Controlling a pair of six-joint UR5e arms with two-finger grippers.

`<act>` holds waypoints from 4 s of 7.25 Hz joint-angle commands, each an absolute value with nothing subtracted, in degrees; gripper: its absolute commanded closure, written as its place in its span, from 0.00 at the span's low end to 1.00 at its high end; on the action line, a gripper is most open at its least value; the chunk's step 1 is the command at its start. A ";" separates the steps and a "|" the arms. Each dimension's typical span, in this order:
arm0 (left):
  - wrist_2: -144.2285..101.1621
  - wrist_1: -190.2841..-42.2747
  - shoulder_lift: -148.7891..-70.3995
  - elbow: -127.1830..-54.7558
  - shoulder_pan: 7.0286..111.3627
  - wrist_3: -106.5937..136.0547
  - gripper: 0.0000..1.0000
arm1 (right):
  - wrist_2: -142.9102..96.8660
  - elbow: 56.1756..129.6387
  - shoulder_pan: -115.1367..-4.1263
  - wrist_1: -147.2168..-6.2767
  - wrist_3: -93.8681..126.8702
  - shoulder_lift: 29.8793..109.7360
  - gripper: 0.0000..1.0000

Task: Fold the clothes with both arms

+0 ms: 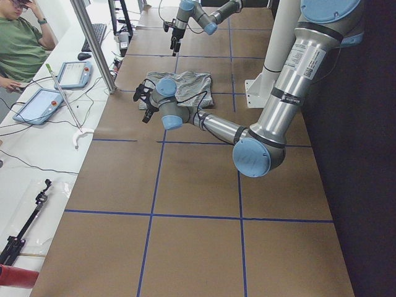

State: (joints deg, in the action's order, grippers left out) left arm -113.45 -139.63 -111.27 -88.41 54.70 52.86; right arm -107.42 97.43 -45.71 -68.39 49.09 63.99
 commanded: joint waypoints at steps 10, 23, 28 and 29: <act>-84.73 -131.30 -102.21 -110.76 22.17 116.39 0.21 | -107.05 107.05 -40.87 -31.20 82.62 88.95 0.00; -82.09 -131.13 -108.19 -101.78 15.12 116.28 0.37 | -105.21 106.96 -39.20 -31.20 82.62 88.59 0.00; -81.12 -131.04 -108.10 -101.34 14.50 116.02 0.35 | -105.21 106.96 -39.02 -31.20 82.62 88.59 0.00; -81.21 -130.96 -108.11 -101.34 14.50 115.93 0.36 | -105.21 106.96 -39.02 -31.20 82.62 88.59 0.00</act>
